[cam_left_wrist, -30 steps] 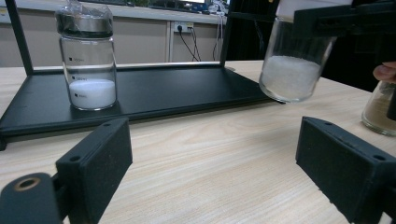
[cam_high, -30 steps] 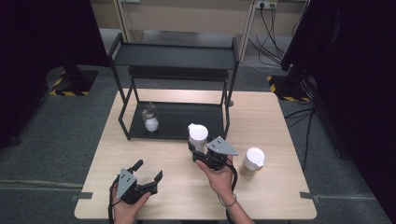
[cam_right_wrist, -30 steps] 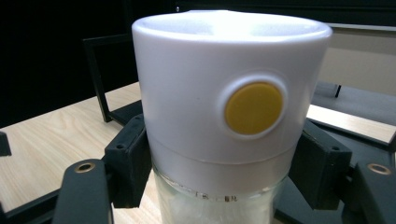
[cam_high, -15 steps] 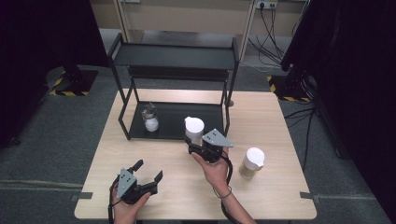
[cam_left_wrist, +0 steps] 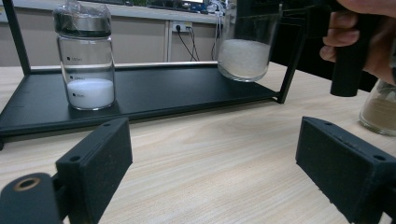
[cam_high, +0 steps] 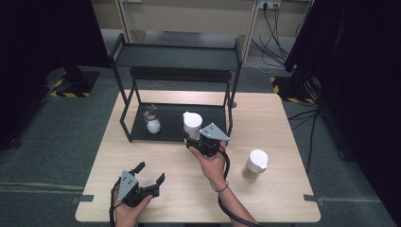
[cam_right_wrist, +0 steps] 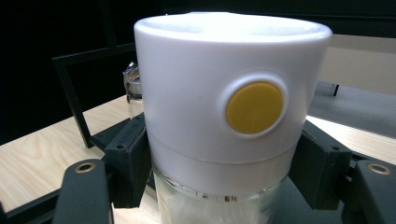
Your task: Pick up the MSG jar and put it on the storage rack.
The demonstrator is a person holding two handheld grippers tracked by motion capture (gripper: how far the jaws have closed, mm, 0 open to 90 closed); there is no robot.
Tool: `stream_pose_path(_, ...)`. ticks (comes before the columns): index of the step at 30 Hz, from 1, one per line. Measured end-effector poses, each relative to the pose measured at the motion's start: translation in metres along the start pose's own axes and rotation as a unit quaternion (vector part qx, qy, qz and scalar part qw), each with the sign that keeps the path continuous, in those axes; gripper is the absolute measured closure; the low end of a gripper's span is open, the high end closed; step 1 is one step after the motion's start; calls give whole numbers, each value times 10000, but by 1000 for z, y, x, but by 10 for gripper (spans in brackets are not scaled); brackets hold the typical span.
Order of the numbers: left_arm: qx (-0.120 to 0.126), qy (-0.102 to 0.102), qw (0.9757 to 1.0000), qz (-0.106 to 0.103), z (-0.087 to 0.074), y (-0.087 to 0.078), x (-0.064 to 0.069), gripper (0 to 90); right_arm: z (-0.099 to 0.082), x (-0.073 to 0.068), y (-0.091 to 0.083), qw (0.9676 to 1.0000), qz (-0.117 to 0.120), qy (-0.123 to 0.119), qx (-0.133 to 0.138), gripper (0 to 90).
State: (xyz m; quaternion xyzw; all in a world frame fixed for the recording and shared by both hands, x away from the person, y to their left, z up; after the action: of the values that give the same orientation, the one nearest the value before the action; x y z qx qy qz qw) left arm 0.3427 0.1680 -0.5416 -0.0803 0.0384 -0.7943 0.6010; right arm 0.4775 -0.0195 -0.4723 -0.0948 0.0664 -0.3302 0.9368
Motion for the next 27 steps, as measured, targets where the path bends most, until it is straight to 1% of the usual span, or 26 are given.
stream_pose_path(6, -8, -31, 10000, -6, 0, 0, -1, 103, 2, 2, 10, 10000, -14, 67, 0, 307)
stream_pose_path(19, -4, -22, 10000, -21, 0, 0, -1, 104, 9, 7, 29, 9999, -55, 112, -28, 307)
stream_pose_path(27, 7, -22, 10000, -29, 0, 0, 0, 103, 9, 10, 42, 9998, -76, 156, -85, 307)
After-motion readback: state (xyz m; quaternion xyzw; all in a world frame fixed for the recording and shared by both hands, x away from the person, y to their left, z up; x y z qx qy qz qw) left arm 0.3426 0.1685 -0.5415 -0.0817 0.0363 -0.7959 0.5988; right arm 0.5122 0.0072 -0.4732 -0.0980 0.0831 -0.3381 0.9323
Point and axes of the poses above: each handheld gripper's, and its own axes: y roughly forward along the jaws, z roughly out of its top, x roughly to its right, the point moved 6 cm from there along y, roughly forward along the jaws, and after that the axes turned 13 degrees about z, right-handed, at the moved point
